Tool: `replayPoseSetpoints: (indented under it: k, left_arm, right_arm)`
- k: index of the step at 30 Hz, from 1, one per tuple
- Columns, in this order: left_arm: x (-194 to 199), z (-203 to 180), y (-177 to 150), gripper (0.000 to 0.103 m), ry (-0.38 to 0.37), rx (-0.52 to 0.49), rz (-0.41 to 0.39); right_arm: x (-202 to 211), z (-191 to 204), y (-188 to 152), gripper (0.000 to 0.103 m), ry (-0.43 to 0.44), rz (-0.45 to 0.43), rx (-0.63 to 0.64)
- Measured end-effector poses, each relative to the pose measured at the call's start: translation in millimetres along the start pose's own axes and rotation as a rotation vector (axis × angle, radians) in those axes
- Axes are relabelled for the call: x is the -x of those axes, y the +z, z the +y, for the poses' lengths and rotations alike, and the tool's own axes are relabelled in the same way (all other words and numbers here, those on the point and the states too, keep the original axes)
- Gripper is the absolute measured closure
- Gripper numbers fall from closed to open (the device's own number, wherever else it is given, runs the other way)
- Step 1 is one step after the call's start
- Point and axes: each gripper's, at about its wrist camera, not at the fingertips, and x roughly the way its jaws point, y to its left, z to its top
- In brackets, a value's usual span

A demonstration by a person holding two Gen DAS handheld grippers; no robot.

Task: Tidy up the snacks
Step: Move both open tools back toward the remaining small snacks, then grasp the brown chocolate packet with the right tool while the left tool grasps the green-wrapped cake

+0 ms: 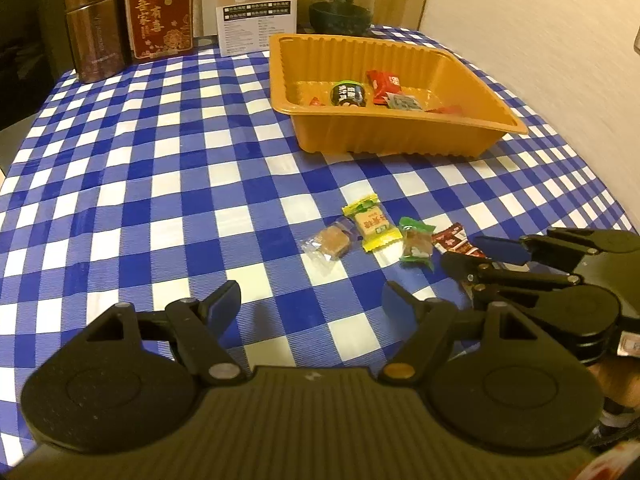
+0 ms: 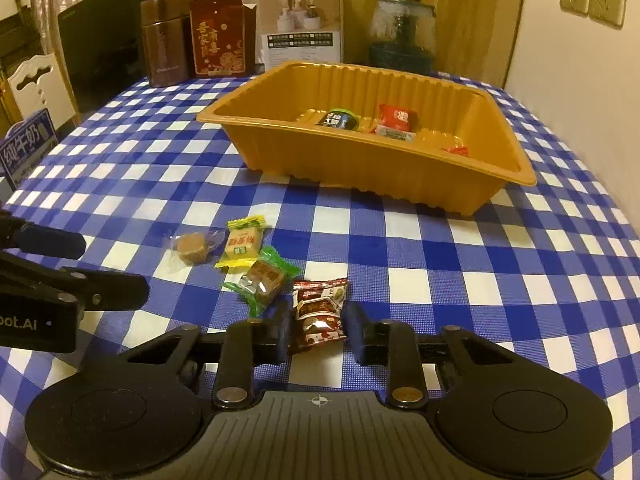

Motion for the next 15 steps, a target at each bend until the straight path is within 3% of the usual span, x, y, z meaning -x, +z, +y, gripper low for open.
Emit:
replayPoseSetpoints:
  k: [12,15]
  left_arm:
    - [-9.0,-17.9,3.8,0.029,-0.069,-0.070,-0.016]
    - [-15.3,-26.3,8.1,0.037,-0.094,-0.094,-0.014]
  right_arm:
    - [10.8,-15.0,2.2,0.076,-0.009,-0.026,-0.069]
    - [16.5,-24.3,3.4,0.076,-0.020,-0.030,-0.110]
